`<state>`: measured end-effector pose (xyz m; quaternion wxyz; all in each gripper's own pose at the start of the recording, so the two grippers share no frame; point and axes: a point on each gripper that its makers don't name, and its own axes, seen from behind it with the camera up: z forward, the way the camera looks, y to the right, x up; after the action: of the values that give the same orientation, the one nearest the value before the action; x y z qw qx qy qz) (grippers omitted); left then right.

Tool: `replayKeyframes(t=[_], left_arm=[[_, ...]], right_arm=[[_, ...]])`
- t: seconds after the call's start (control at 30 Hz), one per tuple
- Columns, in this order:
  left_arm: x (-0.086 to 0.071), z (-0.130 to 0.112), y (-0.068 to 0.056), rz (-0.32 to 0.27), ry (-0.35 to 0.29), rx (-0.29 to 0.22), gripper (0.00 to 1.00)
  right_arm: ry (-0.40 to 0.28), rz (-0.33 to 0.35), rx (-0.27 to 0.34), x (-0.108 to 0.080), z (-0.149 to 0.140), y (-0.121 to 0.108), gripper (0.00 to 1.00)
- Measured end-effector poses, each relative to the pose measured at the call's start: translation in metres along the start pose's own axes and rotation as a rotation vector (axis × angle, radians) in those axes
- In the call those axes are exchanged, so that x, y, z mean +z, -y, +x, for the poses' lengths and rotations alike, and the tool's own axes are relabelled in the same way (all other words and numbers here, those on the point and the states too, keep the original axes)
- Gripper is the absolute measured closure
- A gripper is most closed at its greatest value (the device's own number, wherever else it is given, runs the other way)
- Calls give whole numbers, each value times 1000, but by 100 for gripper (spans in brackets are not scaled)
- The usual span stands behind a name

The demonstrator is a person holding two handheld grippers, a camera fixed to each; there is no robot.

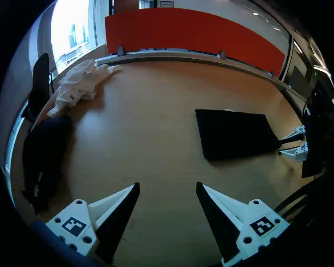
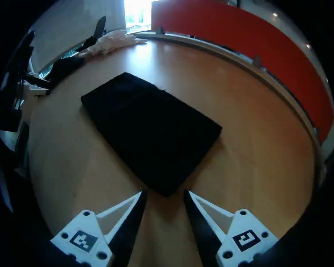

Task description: Fold towel

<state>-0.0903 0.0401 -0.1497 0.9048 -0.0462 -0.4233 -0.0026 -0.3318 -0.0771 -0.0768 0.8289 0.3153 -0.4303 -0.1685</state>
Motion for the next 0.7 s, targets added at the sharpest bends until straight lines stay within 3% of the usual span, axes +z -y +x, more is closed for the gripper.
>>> replayKeyframes(t=[0.23, 0.43, 0.7], left_arm=[[1, -1, -2, -3, 3, 2, 7], [1, -3, -4, -7, 7, 5, 6], [2, -5, -6, -10, 11, 12, 6]], right_arm=[[4, 23, 2, -1, 2, 2, 68], [3, 33, -7, -2, 3, 3, 75], [-14, 35, -18, -2, 8, 1, 94]])
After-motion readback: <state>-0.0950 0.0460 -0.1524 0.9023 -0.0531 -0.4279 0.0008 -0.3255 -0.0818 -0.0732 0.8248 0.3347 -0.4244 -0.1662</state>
